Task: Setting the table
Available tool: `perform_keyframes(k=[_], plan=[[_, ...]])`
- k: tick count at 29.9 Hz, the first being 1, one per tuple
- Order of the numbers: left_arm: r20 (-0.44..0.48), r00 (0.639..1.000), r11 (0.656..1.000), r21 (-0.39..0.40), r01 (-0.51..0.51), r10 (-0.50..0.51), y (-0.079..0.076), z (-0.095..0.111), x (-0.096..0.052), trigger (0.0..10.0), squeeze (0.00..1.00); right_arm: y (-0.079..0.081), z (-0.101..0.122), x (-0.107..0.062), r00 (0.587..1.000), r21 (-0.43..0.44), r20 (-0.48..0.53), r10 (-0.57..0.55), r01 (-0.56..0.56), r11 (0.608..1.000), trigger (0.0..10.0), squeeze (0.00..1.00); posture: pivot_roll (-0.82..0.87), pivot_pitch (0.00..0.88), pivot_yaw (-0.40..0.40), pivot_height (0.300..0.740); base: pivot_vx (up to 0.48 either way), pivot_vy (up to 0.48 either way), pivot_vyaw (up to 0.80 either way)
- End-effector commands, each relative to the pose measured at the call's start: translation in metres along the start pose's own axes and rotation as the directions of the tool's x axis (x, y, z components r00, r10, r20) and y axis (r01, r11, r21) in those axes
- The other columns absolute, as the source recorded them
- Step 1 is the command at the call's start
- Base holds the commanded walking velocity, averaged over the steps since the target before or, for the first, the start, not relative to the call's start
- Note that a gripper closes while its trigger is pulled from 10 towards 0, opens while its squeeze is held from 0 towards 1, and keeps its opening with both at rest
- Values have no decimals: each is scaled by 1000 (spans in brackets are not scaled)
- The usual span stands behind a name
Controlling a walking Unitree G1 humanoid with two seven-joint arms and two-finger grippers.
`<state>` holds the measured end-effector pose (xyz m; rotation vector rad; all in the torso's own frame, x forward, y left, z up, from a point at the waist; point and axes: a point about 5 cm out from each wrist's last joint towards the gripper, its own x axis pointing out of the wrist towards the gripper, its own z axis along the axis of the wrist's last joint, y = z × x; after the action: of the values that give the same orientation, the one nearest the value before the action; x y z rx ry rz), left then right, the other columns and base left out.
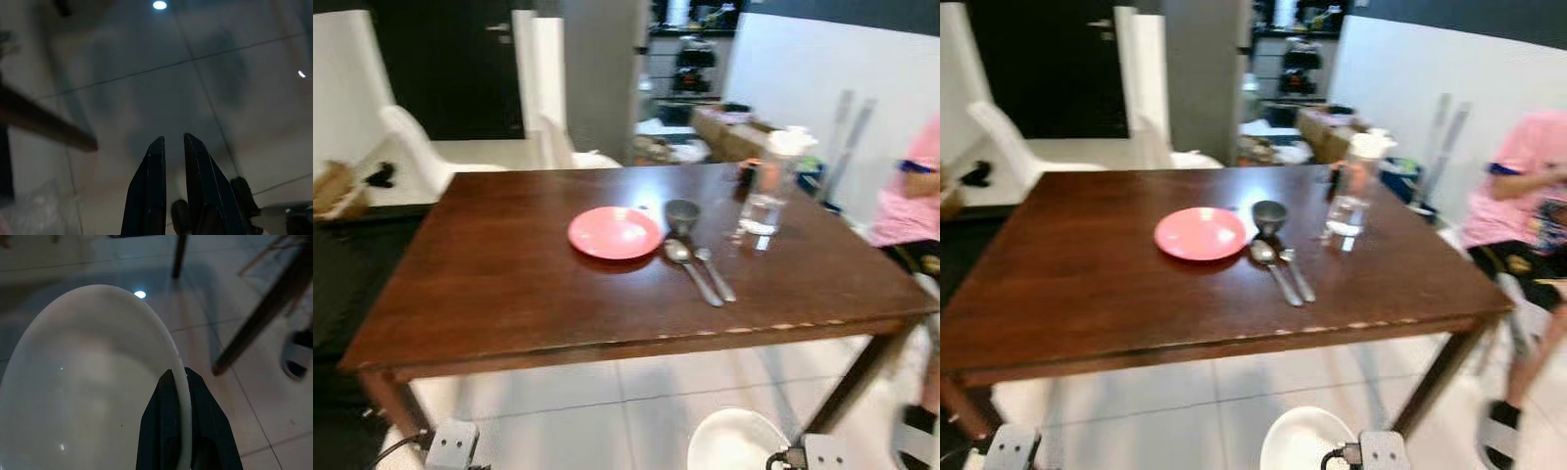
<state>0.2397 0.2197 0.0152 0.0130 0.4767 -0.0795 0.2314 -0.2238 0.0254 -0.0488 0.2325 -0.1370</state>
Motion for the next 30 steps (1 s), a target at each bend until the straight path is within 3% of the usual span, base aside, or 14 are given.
perform_keyframes(k=[1,30], plan=[[-31,999,1000,4,-10,10,3,-9,-3,10000,0,0,-6,-4,1000,2,-14,-4,4,1000,10000,0,-5,106,70,740,0,0,-781],[-27,999,1000,13,-23,23,8,-12,0,10000,0,3,-11,-1,1000,-2,-12,6,-6,1000,10000,0,-3,89,70,740,0,0,-781]])
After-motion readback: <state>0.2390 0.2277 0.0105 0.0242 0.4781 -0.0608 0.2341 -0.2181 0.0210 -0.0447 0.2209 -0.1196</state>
